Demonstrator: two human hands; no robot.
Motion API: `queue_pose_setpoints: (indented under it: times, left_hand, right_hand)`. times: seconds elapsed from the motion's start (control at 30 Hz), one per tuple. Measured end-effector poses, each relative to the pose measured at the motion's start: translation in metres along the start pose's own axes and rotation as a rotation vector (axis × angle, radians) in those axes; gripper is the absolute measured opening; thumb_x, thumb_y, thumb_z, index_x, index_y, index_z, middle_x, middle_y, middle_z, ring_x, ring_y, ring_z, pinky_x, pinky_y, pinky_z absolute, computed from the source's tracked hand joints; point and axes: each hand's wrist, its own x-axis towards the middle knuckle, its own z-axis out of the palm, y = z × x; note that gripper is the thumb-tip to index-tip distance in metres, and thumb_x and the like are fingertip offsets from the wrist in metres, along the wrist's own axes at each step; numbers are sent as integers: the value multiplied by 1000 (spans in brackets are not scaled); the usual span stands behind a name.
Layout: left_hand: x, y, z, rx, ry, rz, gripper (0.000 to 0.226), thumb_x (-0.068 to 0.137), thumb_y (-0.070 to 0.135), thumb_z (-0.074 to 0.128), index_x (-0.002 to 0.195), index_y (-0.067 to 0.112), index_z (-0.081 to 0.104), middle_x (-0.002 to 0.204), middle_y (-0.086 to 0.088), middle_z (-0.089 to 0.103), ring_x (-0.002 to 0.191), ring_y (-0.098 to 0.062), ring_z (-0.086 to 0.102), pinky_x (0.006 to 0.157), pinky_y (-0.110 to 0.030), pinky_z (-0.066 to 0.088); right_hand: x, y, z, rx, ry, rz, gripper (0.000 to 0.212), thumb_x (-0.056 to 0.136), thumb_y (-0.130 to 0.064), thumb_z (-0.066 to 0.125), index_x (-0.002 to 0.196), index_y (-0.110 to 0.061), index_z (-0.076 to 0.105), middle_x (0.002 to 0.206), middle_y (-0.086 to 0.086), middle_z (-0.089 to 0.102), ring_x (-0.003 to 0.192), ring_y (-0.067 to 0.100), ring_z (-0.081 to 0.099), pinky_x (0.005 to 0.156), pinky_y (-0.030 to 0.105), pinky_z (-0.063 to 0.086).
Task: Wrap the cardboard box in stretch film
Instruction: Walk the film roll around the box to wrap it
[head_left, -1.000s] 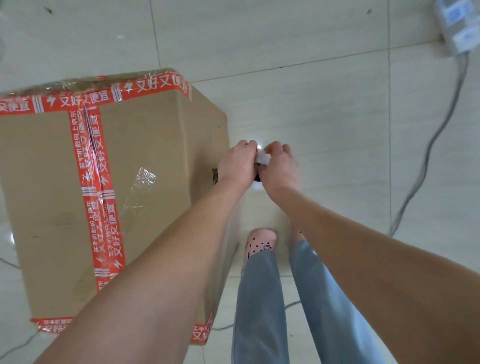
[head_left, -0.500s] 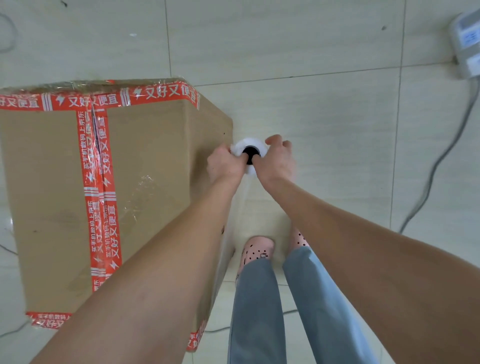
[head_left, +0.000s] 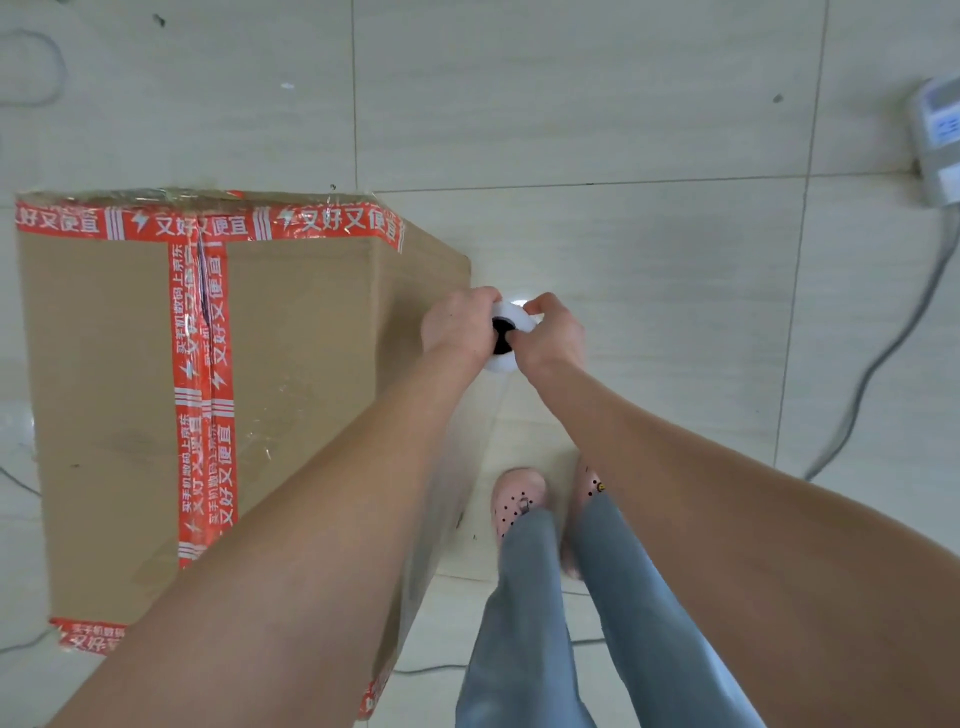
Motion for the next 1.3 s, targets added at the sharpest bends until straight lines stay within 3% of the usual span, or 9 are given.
queue_pose_setpoints:
  times: [0.1, 0.2, 0.3, 0.37, 0.73, 0.87, 1.07, 1.2, 1.3]
  left_hand:
    - [4, 5, -1, 90, -3, 89, 37, 87, 12, 53, 122, 19, 60, 122, -6, 57, 110, -26, 55, 75, -29, 42]
    - [12, 13, -7, 180, -53, 164, 37, 89, 11, 51, 125, 19, 59, 124, -5, 57, 112, -27, 56, 76, -28, 39]
    - [16, 17, -14, 293, -99, 280, 25, 84, 9, 53, 104, 20, 62, 105, -3, 59, 96, -26, 58, 63, -25, 34]
    - [21, 17, -16, 346, -112, 311, 16, 79, 8, 55, 91, 17, 62, 95, -4, 59, 88, -27, 59, 55, -25, 31]
    - [51, 7, -36, -209, -7, -196, 16, 82, 22, 58, 86, 7, 64, 85, -10, 63, 79, -28, 60, 58, -27, 40]
    - [55, 6, -43, -253, -26, -268, 28, 84, 28, 58, 101, 6, 64, 101, -12, 66, 90, -30, 63, 61, -29, 41]
    - [69, 25, -56, 109, -34, 128, 32, 86, 16, 54, 118, 12, 57, 110, -10, 63, 102, -31, 59, 71, -32, 45]
    - [82, 44, -69, 272, -119, 266, 11, 78, 11, 52, 85, 15, 60, 76, -2, 54, 75, -27, 52, 49, -22, 29]
    - [91, 47, -73, 311, -91, 271, 11, 78, 5, 51, 80, 14, 57, 73, -2, 49, 72, -27, 49, 54, -25, 32]
  right_hand:
    - [2, -1, 1, 30, 1, 20, 27, 86, -12, 54, 110, -24, 51, 106, 8, 59, 71, 18, 56, 53, 25, 41]
    - [3, -2, 2, 50, -15, 77, 41, 82, -18, 55, 122, -26, 47, 114, 4, 57, 72, 14, 57, 69, 31, 49]
    - [1, 2, 5, 49, 1, 163, 51, 72, -32, 62, 119, -28, 44, 115, -2, 53, 87, 22, 60, 82, 40, 52]
    - [5, 0, 6, 40, 32, 136, 36, 70, -33, 60, 103, -31, 45, 110, -4, 56, 82, 19, 61, 81, 42, 54]
    - [39, -69, -11, -208, 96, -199, 44, 79, 1, 45, 113, -22, 59, 114, 0, 60, 101, 24, 57, 80, 35, 51]
    - [43, -74, -10, -178, 111, -61, 41, 85, -9, 53, 124, -21, 48, 122, 3, 48, 92, 24, 54, 78, 35, 50]
    - [48, -69, -19, -87, 115, 7, 37, 85, -9, 52, 120, -18, 50, 121, 5, 52, 82, 23, 58, 69, 36, 54]
    - [54, -74, -25, -136, 113, -25, 32, 83, -10, 52, 113, -17, 54, 115, 3, 57, 90, 24, 59, 73, 37, 53]
    - [60, -83, -30, -224, 144, -67, 27, 82, -8, 51, 107, -17, 56, 108, 2, 61, 91, 24, 59, 74, 36, 51]
